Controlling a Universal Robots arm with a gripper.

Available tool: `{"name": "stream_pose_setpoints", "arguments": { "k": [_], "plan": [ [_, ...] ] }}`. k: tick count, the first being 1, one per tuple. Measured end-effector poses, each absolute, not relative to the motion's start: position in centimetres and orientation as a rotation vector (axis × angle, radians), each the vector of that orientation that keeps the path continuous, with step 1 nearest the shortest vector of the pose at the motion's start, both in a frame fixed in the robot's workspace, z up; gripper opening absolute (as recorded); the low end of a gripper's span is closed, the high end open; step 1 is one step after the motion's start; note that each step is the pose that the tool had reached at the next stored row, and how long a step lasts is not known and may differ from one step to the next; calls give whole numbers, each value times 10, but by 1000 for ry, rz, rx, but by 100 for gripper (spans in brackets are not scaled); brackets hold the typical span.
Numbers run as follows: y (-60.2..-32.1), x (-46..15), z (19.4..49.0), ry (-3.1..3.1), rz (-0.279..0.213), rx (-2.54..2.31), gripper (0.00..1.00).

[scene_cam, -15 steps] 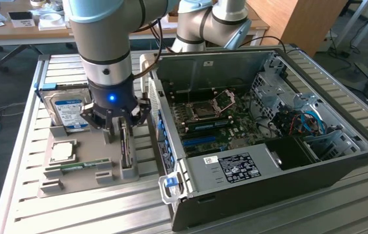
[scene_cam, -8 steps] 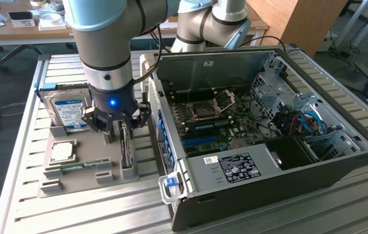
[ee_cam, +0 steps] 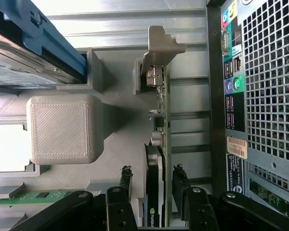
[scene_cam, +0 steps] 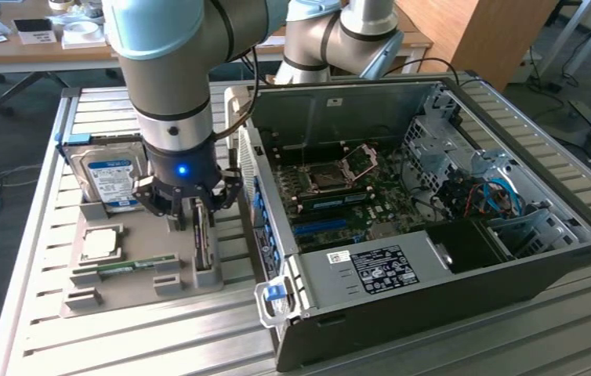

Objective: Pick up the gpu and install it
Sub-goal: 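Pick up the gpu and move the gpu toward the slot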

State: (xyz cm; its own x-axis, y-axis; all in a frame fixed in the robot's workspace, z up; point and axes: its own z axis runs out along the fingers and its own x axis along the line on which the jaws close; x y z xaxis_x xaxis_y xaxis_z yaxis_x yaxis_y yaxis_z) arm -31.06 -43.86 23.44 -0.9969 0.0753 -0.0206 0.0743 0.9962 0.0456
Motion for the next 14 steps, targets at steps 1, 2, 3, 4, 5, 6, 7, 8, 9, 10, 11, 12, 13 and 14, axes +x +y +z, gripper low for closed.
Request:
{"name": "stream_pose_setpoints", "arguments": {
  "k": [1, 2, 3, 4, 5, 6, 7, 8, 9, 10, 11, 12, 13, 14],
  "plan": [
    [-439, -311, 234, 3116, 70, 117, 47],
    [-439, -311, 234, 3116, 70, 117, 47],
    [-439, -311, 234, 3116, 71, 117, 47],
    [-439, -310, 233, 3116, 71, 117, 47],
    [-439, -311, 232, 3116, 71, 117, 47],
    [-439, -311, 231, 3116, 70, 117, 47],
    [-439, -311, 231, 3116, 70, 117, 47],
    [-439, -311, 231, 3116, 70, 117, 47],
    [-439, -311, 231, 3116, 70, 117, 47],
    [-439, -311, 231, 3116, 70, 117, 47],
    [-439, -311, 231, 3116, 70, 117, 47],
    [-439, -311, 231, 3116, 70, 117, 47],
    [-439, -311, 231, 3116, 70, 117, 47],
    [-439, -310, 230, 3116, 71, 117, 47]
  ]
}}
